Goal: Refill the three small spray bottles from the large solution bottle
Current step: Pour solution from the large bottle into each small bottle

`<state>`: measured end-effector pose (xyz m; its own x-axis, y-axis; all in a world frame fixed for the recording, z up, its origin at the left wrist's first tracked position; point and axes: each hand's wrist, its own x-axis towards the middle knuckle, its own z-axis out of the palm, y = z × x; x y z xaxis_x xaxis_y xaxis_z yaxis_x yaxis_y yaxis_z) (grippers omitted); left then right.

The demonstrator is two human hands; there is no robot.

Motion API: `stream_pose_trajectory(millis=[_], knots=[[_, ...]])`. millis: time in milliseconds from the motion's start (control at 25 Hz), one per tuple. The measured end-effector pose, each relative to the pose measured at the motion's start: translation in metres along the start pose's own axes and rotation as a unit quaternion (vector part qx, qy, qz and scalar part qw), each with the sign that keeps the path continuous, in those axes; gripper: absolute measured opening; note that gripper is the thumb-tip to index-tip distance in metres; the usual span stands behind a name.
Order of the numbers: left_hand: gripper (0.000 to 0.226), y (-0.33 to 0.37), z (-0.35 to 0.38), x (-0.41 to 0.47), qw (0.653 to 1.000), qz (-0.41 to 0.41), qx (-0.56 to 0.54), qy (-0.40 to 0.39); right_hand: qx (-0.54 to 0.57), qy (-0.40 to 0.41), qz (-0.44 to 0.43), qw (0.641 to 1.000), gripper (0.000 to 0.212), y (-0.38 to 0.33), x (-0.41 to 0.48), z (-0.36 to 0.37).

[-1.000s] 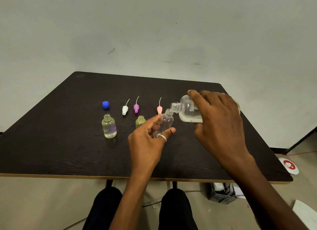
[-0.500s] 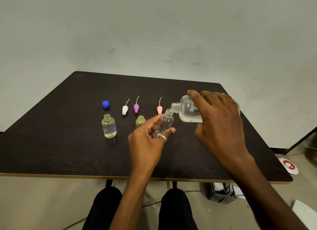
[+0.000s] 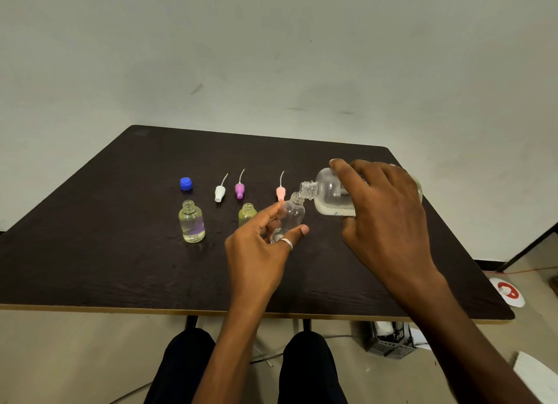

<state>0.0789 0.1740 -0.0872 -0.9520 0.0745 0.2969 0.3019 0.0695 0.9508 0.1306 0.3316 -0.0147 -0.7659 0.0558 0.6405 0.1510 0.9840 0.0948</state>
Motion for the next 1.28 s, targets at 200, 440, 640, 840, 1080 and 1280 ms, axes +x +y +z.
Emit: stream_pose_trajectory(millis=[200, 440, 640, 840, 1080, 1280], knots=[[0.053, 0.0000, -0.0001, -0.0005, 1.000, 0.002, -0.013, 0.004, 0.000, 0.000, -0.002, 1.000, 0.075, -0.0009, -0.0005, -0.0005], [0.055, -0.0015, 0.0007, -0.0003, 1.000, 0.002, -0.005, 0.006, 0.000, -0.004, 0.001, 1.000, 0.076, -0.0013, -0.0003, -0.0008], [0.054, -0.0020, 0.0004, 0.0000, 1.000, 0.004, -0.006, 0.007, -0.001, -0.006, -0.001, 1.000, 0.076, -0.0014, 0.0002, -0.0010], [0.053, -0.0017, -0.0001, -0.0006, 1.000, 0.001, -0.006, -0.002, -0.005, -0.002, -0.001, 1.000, 0.076, -0.0020, -0.0004, -0.0014], [0.055, -0.0014, -0.0003, -0.0003, 1.000, -0.003, -0.008, 0.001, -0.004, -0.005, 0.000, 1.000, 0.076, -0.0016, -0.0006, -0.0003], [0.054, 0.0002, 0.0000, -0.0009, 1.000, 0.000, -0.008, -0.001, -0.004, -0.006, 0.000, 1.000, 0.076, -0.0015, -0.0005, 0.0002]])
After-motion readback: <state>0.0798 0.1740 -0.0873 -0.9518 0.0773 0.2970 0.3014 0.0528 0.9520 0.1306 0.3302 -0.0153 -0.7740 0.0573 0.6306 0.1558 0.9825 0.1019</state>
